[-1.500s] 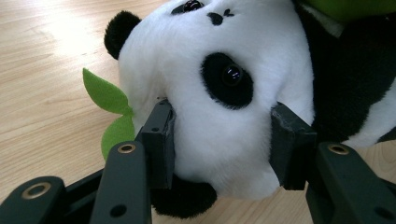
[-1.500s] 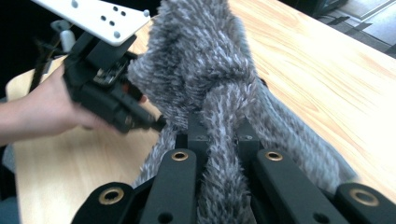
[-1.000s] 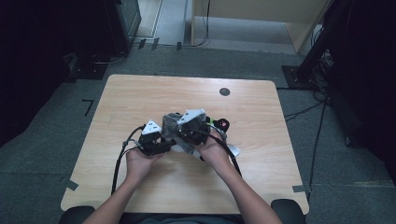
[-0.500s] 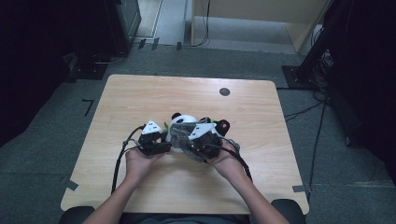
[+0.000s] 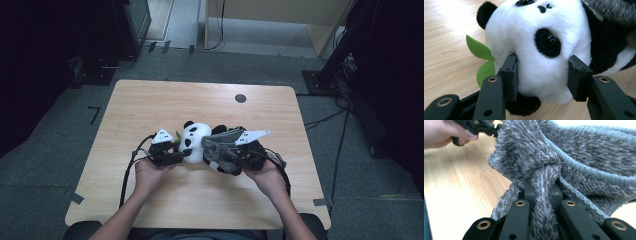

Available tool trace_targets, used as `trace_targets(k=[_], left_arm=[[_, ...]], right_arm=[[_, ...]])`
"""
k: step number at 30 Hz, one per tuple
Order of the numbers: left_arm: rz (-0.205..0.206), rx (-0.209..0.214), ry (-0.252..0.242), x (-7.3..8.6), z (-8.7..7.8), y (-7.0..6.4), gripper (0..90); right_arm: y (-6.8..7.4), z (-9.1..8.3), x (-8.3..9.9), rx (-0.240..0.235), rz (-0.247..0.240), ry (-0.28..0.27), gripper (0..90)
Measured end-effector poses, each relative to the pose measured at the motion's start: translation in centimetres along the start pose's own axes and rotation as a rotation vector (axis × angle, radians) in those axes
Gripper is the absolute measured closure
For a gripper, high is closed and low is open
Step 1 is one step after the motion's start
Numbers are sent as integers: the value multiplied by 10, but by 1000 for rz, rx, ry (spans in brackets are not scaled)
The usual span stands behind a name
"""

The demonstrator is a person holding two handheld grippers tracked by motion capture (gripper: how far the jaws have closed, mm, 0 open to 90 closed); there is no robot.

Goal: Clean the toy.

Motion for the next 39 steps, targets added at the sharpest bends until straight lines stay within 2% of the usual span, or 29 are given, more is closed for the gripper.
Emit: trace_targets(k=[4,7,8,9,13,14,18,20,22,25,28,29,30,31,32,33,39], left_arm=[[-5,1,-4,0,0,0,502],[-2,4,-6,0,0,1,500],[-3,5,-9,0,-1,1,499],[-3,5,-9,0,-1,1,498],[-5,3,-11,0,-1,1,497],[-5,3,-10,0,-1,1,497],[-9,-1,-8,0,-1,0,497],[-11,-2,-5,-1,-1,0,497],[-12,-3,-5,-1,-1,0,498],[-17,-3,-5,-1,-1,0,499],[-16,-9,0,-1,-1,-1,502],[-13,-11,3,-1,-1,-1,503],[-15,-14,6,-1,-1,-2,505],[-17,-15,9,-1,-1,-2,505],[-20,-14,11,-1,-1,-2,506],[-22,-12,12,-1,-1,-1,507],[-19,-4,17,0,-1,0,509]], right_arm=[[-2,-7,-2,16,19,-14,836],[3,-11,-9,2,31,-41,836],[10,-13,-16,-6,17,-53,836],[10,-13,-16,-6,17,-53,836],[25,-12,-30,-12,-25,-68,835],[33,-8,-37,-12,-43,-72,835],[43,3,-47,-15,-64,-70,834],[50,15,-52,-11,-76,-60,833],[56,32,-55,9,-102,-25,834],[58,53,-52,31,-108,29,834],[62,65,-45,79,-141,37,836],[64,66,-42,99,-164,39,836],[68,68,-38,137,-218,46,837],[68,68,-38,137,-218,46,837],[70,68,-36,151,-238,54,837],[76,71,-27,185,-292,70,837],[82,74,-11,199,-320,81,836]])
Point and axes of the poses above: each handheld gripper's, and its own axes: z roughly forward along the jaws, x roughly out of its underside, y roughly to its left, the point moved 2 cm from there along z, roughly forward along the jaws, and after that the axes turned 7 degrees about x, right-handed, at the moved point
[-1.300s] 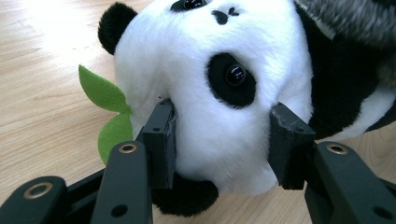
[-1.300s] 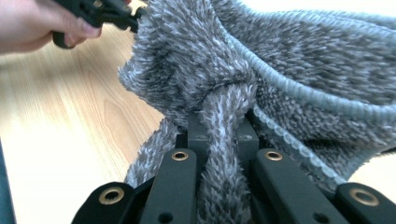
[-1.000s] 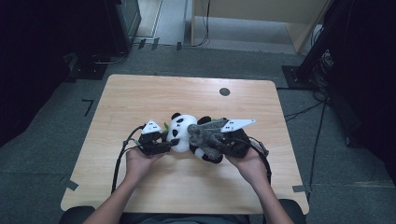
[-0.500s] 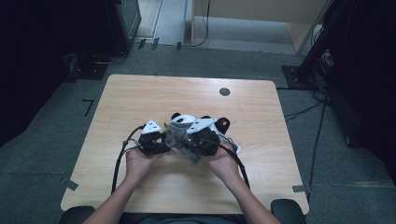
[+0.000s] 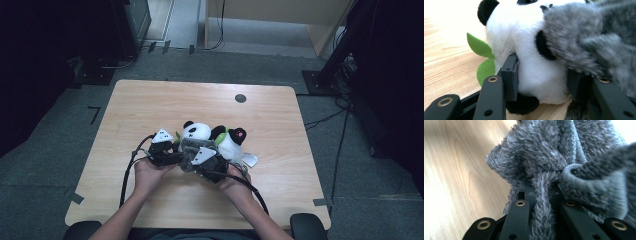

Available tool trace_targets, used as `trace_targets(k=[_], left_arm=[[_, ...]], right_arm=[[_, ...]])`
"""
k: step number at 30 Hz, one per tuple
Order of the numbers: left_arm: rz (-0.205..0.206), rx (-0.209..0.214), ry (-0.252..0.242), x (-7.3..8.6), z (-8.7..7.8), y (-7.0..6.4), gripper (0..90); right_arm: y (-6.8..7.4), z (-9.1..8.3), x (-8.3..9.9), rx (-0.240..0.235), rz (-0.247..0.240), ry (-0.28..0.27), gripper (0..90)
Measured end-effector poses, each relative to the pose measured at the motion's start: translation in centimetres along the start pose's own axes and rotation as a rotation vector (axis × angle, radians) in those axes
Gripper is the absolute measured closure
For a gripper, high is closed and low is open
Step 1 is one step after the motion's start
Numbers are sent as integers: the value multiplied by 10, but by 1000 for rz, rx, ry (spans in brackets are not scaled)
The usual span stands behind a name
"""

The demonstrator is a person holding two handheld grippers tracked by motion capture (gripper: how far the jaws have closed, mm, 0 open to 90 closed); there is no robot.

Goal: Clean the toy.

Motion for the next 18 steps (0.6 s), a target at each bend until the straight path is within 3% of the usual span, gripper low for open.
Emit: trace_targets(k=[7,13,15,17,18], left_arm=[[-1,1,3,0,0,0,511],[-48,9,-1,-1,-1,3,517],[-32,10,-1,-1,0,2,518],[-17,2,4,-1,0,0,523],[-17,2,3,-1,0,0,523]], right_arm=[[5,-6,14,16,-27,-33,837],[4,-14,22,-11,76,-39,839],[-1,-13,33,-6,108,-63,839],[-8,-16,41,-32,152,-111,838],[-8,-16,41,-32,152,-111,838]])
Point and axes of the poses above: each handheld gripper's, and its own axes: z roughly forward along the jaws, x roughly out of its underside, y roughly to its left, the point moved 2 cm from there along z, roughly forward along the jaws, and after that the axes turned 7 degrees about x, right-handed, at the moved point
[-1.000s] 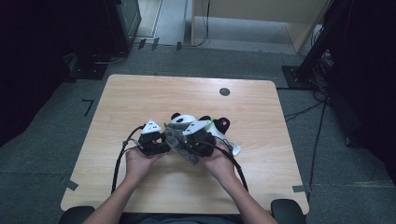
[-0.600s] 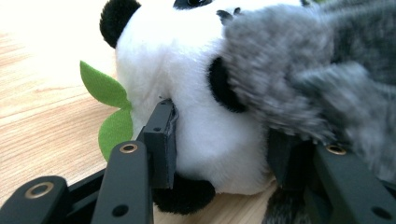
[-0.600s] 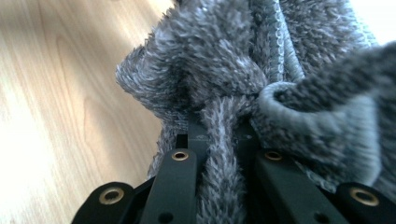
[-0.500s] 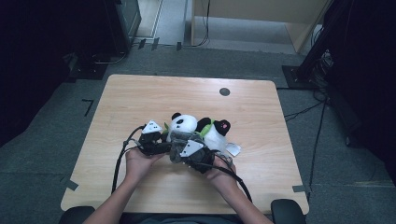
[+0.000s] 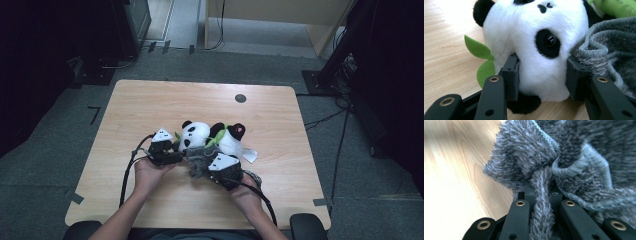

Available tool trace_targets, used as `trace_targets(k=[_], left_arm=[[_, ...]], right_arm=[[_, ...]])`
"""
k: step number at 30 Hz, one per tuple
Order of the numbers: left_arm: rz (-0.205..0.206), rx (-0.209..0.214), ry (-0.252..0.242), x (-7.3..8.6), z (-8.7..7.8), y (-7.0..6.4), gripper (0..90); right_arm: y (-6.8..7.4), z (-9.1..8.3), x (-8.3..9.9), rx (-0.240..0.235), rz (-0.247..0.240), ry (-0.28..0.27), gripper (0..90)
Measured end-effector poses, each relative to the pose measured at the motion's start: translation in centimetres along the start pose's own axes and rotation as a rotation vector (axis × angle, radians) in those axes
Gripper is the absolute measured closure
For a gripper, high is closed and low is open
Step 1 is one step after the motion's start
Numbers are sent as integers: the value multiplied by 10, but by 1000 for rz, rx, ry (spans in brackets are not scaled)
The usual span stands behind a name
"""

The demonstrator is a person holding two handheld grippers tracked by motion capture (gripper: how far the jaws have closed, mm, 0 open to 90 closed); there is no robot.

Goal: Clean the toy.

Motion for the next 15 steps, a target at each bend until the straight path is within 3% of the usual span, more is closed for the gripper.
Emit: trace_targets(k=[3,6,15], left_arm=[[7,2,0,0,0,0,527],[16,-3,2,0,0,0,528],[20,1,16,0,0,-2,533]], right_arm=[[-3,-8,3,3,-37,-23,836],[-6,-13,7,2,-36,-41,836],[-23,-31,18,-43,71,-39,837]])
Point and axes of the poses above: each handheld gripper's, and its own axes: z roughly forward along the jaws, x roughly out of its underside, y roughly to its left, the point moved 2 cm from there along z, roughly forward along the jaws, and after that the axes turned 7 degrees about x, right-handed, at the moved point
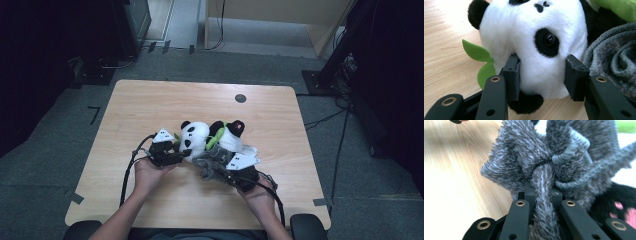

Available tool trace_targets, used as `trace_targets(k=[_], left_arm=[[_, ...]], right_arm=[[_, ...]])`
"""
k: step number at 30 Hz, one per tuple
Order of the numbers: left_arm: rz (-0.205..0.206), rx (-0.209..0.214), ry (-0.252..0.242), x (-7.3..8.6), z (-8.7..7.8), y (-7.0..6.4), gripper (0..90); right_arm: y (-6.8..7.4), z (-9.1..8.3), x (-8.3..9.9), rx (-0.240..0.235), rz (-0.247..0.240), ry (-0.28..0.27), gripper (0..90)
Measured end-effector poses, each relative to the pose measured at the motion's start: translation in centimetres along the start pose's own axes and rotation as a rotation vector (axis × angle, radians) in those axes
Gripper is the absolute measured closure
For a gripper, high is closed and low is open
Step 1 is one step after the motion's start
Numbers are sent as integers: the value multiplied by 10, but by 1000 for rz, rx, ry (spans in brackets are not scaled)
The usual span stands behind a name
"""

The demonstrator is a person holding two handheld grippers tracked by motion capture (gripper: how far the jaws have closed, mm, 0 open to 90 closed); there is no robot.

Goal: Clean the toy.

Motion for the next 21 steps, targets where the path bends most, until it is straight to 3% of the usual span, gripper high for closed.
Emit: trace_targets(k=[13,15,16,17,21], left_arm=[[-21,-3,4,-4,2,0,539],[-19,-6,3,-4,2,0,542],[-18,-6,3,-4,2,0,542],[-19,-6,3,-4,2,-1,542],[-18,-8,4,-4,3,0,545]], right_arm=[[-12,-27,10,34,93,14,836],[-19,-39,12,46,140,-12,836],[-19,-39,12,46,140,-12,836],[-22,-46,9,30,186,-48,836],[-21,-53,-8,30,198,-87,837]])
Point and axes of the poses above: each handheld gripper's, and its own axes: z roughly forward along the jaws, x roughly out of its underside, y roughly to its left, the point moved 2 cm from there along z, roughly forward along the jaws, and after that the axes turned 7 degrees about x, right-handed, at the moved point
